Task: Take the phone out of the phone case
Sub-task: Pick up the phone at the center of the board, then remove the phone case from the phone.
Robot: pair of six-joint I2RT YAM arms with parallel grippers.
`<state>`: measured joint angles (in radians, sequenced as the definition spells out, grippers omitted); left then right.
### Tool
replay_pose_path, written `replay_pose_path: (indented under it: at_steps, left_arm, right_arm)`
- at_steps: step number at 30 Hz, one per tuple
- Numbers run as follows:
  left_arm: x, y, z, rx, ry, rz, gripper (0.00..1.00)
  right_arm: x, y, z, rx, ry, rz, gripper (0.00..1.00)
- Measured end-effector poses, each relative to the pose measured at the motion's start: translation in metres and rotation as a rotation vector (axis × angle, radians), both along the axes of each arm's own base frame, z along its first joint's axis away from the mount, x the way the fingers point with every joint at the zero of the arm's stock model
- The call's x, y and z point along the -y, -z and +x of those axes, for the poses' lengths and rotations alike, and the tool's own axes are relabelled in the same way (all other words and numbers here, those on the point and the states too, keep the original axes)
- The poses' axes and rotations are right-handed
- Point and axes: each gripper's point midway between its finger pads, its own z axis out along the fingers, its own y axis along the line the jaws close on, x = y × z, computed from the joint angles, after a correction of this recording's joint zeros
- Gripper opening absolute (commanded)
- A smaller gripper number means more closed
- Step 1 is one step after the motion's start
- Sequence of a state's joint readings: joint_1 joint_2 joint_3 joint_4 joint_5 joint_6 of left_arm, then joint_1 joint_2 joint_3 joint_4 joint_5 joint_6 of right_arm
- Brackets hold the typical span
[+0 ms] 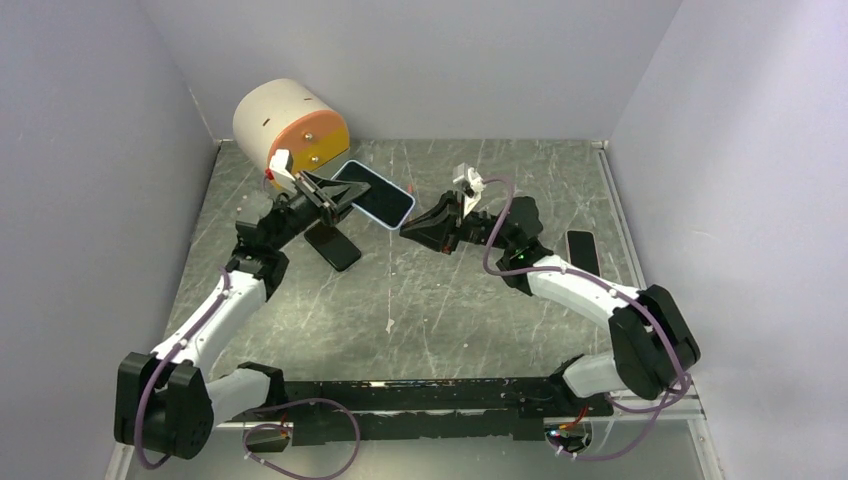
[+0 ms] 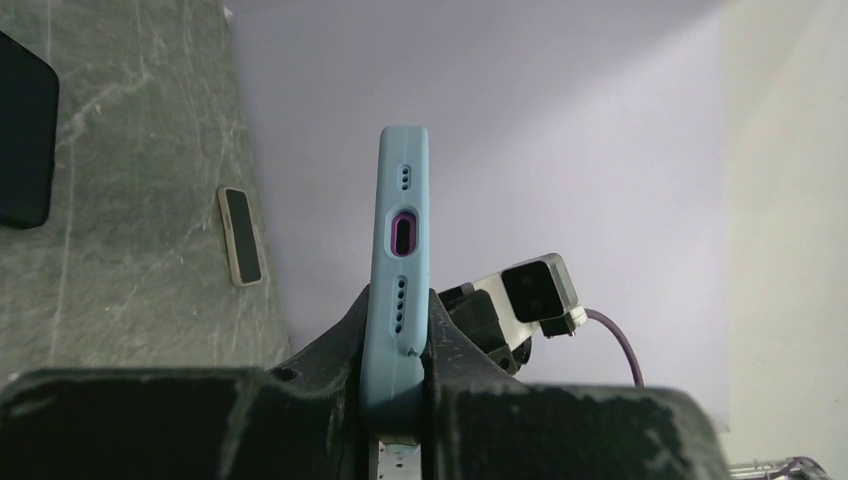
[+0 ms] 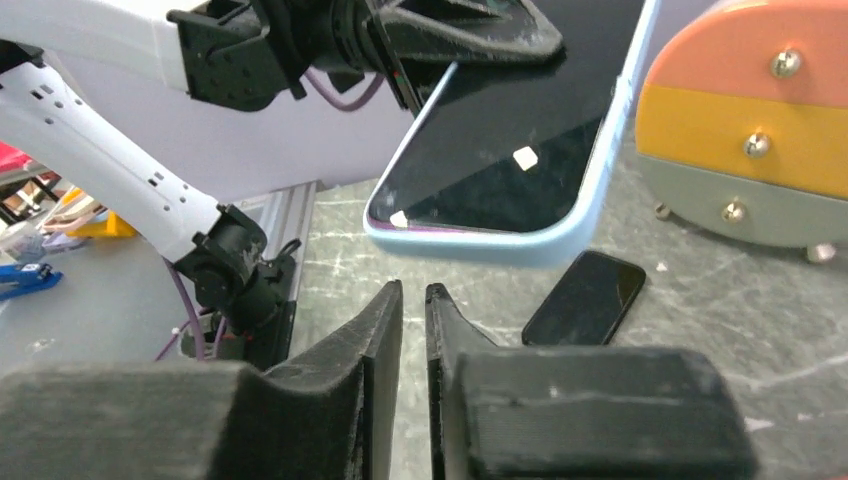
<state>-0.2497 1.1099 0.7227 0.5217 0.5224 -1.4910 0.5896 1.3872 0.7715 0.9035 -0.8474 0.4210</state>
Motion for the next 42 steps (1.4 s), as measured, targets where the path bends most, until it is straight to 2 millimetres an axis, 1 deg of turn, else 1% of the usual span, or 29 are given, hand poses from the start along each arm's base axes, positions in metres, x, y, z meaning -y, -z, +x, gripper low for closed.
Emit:
replay_pose_path:
  at_steps: [1,2,3,5,7,9,13,18,21,23,26,29,35,38,40,42]
  left_arm:
    - [-0.003,0.001,0.000,0.001,0.013,0.005,0.03]
    - [-0.007,0.002,0.000,0.005,0.020,0.010,0.03]
    - [-0.011,0.002,0.001,0.010,0.026,0.016,0.03]
    - [-0.017,0.000,0.001,0.026,0.043,0.030,0.03]
    - [-0.020,-0.005,0.000,0.057,0.063,0.050,0.03]
    - [-0.018,-0.012,-0.005,0.097,0.101,0.071,0.03]
    - [-0.015,-0.019,-0.012,0.145,0.141,0.096,0.02]
    - [-0.017,-0.020,-0.013,0.132,0.115,0.073,0.03]
    - [-0.020,-0.014,-0.015,0.101,0.077,0.041,0.03]
    - [-0.020,-0.012,-0.015,0.082,0.058,0.028,0.02]
    - [-0.018,-0.014,-0.016,0.072,0.041,0.018,0.03]
    - [-0.018,-0.017,-0.018,0.066,0.022,0.012,0.03]
    - [-0.021,-0.024,-0.020,0.070,-0.008,-0.004,0.02]
    - [-0.022,-0.023,-0.020,0.053,-0.011,-0.018,0.03]
    - [-0.022,-0.023,-0.019,0.045,-0.011,-0.026,0.02]
    - [-0.021,-0.023,-0.020,0.037,-0.008,-0.036,0.02]
  right_arm:
    - [0.001,0.003,0.001,0.004,0.007,-0.016,0.36]
    - [0.002,0.006,0.002,0.005,0.012,-0.031,0.42]
    - [0.004,0.008,0.002,0.006,0.016,-0.042,0.47]
    - [0.009,0.009,0.002,0.012,0.025,-0.064,0.54]
    - [0.013,0.007,-0.001,0.022,0.029,-0.076,0.58]
    - [0.016,0.004,-0.005,0.029,0.026,-0.084,0.60]
    - [0.016,0.003,-0.007,-0.014,0.021,-0.078,0.64]
    - [-0.001,-0.002,-0.007,-0.126,0.007,-0.003,0.64]
    - [-0.012,-0.008,-0.006,-0.177,-0.009,0.063,0.64]
    - [-0.019,-0.009,-0.010,-0.204,-0.034,0.093,0.64]
    - [-0.029,-0.008,-0.013,-0.238,-0.063,0.113,0.63]
    - [-0.035,-0.015,-0.014,-0.244,-0.083,0.142,0.61]
    - [-0.035,-0.035,-0.015,-0.211,-0.095,0.202,0.57]
    - [-0.034,-0.037,-0.014,-0.208,-0.090,0.210,0.53]
    - [-0.034,-0.037,-0.014,-0.208,-0.088,0.212,0.49]
    - [-0.034,-0.037,-0.013,-0.205,-0.084,0.215,0.40]
